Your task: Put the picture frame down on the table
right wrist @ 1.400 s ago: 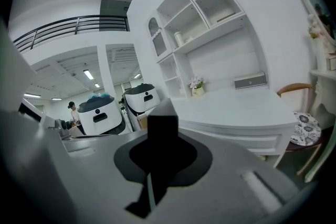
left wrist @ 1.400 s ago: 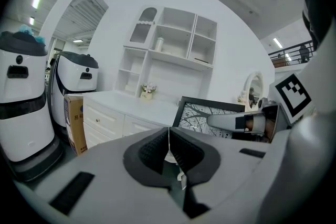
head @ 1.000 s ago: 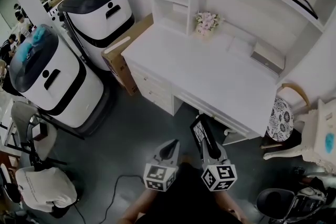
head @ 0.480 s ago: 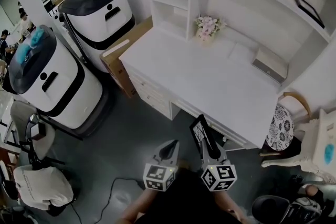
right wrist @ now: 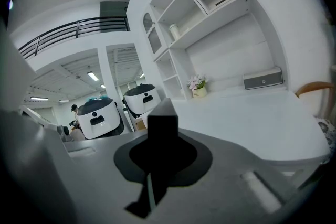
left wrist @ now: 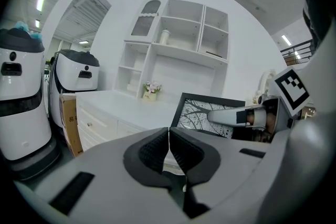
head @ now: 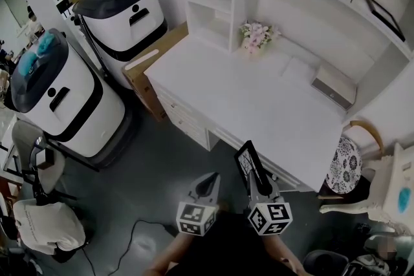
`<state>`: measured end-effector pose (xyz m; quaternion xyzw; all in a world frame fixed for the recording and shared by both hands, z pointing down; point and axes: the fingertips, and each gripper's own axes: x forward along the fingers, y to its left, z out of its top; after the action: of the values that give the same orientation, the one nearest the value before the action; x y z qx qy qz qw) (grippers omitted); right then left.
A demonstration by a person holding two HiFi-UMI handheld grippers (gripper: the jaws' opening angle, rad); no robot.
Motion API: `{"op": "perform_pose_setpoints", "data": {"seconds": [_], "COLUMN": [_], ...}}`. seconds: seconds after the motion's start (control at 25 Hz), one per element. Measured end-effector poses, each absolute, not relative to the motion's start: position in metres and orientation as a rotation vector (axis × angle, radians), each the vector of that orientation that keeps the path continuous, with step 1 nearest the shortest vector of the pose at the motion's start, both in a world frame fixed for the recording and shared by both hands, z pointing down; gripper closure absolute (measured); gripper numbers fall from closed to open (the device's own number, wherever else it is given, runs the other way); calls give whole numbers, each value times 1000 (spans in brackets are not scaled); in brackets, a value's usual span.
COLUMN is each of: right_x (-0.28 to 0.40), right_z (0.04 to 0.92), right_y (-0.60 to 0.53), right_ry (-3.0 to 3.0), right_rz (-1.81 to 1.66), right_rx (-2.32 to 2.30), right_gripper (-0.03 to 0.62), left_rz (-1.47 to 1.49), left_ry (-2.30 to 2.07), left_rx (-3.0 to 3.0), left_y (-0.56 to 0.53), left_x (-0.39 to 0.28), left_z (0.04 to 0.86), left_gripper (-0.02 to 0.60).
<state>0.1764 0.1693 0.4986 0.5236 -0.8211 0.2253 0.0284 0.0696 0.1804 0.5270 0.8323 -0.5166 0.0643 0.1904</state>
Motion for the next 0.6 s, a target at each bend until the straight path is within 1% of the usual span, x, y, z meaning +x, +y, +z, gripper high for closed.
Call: {"op": "perform_pose_setpoints", "data": {"seconds": [0.6], "right_x": [186], "right_z": [500], "right_y": [162], "right_ry": [-2542], "right_rz": [725], "right_rx": [1619], "right_gripper": [580], "left_rz": [206], "left_ry": [-1457], "left_rx": [2323], "left_y": [177], "left_x": [81], "left_z": [533], "left_gripper": [568]}}
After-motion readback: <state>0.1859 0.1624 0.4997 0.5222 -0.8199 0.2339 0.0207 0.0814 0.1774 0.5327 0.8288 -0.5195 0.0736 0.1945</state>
